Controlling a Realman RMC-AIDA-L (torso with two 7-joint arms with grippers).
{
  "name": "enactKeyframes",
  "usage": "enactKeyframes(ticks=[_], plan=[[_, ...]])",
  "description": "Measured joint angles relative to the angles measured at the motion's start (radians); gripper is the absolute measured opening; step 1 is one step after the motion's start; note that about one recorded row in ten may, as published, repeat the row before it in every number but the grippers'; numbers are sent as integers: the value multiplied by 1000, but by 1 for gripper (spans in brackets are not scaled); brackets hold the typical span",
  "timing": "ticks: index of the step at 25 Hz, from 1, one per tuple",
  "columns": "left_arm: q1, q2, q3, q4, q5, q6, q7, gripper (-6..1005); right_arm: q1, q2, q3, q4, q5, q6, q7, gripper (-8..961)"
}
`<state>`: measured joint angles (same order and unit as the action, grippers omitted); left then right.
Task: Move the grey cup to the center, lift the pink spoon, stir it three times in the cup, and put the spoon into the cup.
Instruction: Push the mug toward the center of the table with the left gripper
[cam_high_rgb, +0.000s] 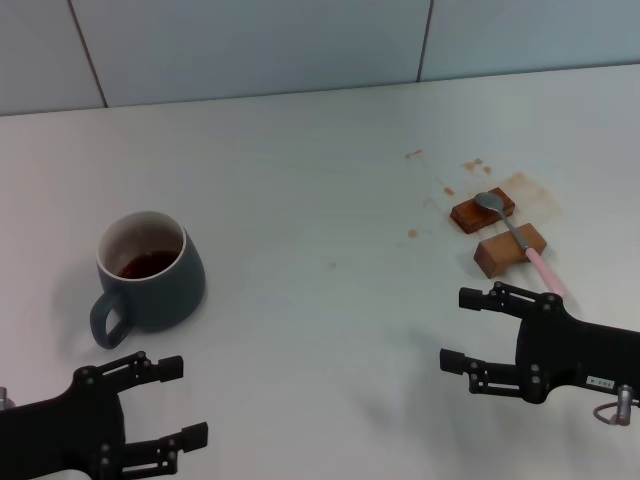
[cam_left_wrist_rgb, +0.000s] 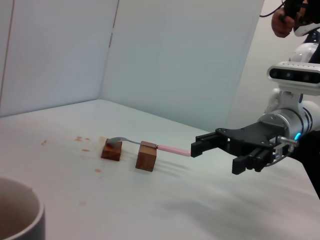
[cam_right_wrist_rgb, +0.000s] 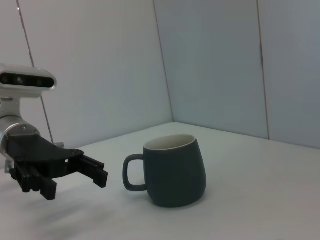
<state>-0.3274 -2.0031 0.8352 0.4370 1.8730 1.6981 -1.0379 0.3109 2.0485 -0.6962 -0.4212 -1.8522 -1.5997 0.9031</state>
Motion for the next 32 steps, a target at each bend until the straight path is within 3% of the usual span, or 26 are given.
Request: enactKeyframes(ticks=[9,32], plan=[[16,-42,-10,0,-7,-49,51,833,4,4,-5,27,-5,5,-40,817],[18,-50,-33,-6,-10,-58,53,812,17,2,-6,35,-18,15,-41,816]])
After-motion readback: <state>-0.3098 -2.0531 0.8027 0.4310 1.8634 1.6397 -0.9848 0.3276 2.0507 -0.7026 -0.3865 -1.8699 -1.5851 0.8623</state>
